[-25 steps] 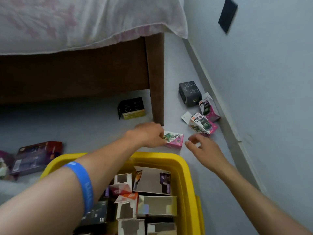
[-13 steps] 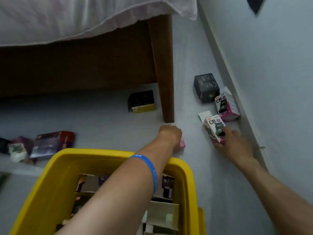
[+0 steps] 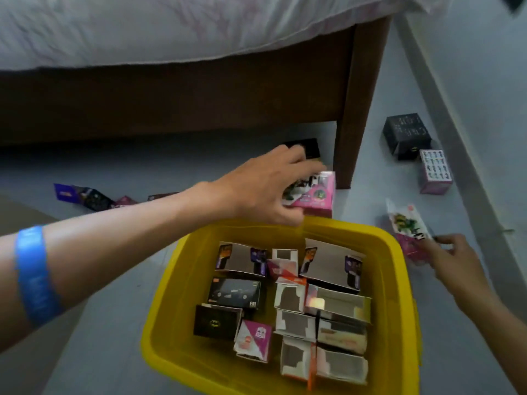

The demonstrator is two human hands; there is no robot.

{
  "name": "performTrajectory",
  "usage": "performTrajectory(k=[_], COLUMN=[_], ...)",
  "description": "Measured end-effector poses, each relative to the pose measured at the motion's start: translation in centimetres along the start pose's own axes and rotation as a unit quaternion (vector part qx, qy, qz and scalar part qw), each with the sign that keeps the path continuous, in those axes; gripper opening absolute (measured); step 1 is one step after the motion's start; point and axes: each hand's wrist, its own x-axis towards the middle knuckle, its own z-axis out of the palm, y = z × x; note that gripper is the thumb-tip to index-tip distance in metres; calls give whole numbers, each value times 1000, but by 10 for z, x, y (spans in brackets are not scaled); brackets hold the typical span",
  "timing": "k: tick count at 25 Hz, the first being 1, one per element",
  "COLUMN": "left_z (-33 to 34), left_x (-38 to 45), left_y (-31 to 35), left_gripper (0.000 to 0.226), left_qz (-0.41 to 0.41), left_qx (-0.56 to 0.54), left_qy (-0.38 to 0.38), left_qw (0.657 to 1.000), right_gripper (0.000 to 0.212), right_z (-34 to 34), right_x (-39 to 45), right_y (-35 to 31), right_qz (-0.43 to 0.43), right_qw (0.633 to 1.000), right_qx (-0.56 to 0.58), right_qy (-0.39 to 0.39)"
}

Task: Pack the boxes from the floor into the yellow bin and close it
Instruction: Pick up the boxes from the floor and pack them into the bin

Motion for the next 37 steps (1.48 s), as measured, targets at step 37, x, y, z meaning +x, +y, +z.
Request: performTrajectory(k=[37], left_z=[96], left_x=[-109], left_y=[-59], left_gripper=[72], left_qz=[-103], left_qx=[60], left_qy=[-77], left_qw=[990], right_gripper=[53], right_z=[66], right_x=[-124], right_y=[-106], right_qz=[-368], right_qw=[778], right_qx=[-496], right_qy=[-117])
